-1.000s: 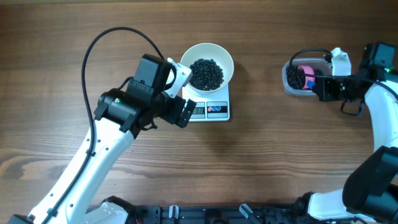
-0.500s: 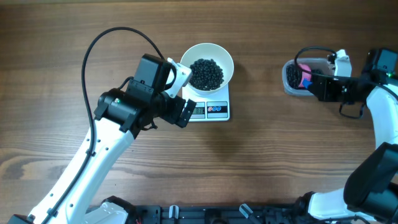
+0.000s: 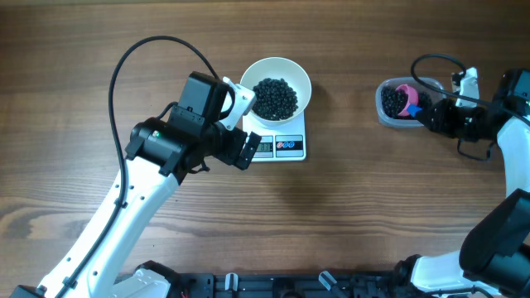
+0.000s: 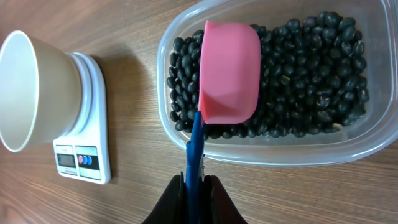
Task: Scoop item into bowl and weigh 150g on scale
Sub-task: 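Move the scoop back into the bean tub and fill it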
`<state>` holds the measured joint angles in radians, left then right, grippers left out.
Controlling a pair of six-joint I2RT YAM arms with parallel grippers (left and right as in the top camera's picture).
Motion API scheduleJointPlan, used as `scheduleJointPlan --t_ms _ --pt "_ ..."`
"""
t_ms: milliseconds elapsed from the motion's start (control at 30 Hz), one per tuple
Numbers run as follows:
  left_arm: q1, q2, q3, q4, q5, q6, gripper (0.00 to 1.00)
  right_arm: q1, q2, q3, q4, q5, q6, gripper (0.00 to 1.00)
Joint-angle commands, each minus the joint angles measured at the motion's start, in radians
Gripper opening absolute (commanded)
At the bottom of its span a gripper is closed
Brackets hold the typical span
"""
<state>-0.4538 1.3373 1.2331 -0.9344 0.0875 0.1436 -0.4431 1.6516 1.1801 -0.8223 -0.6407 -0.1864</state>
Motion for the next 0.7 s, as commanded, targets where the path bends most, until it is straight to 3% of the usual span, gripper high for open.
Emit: scheduleJointPlan --t_ms 0,500,667 --pt "-0.003 0.002 -0.008 0.003 0.015 -0.010 1.00 -0.002 0.011 -0.011 0.002 -0.087 0.036 0.04" --pt "-0.003 0.002 -0.008 0.003 0.015 -0.010 1.00 -0.038 0.011 -0.011 0.003 -0.106 0.079 0.04" --pt "-0.003 0.002 -0.008 0.003 0.015 -0.010 1.00 -0.085 0.011 -0.011 0.002 -0.195 0.085 0.04"
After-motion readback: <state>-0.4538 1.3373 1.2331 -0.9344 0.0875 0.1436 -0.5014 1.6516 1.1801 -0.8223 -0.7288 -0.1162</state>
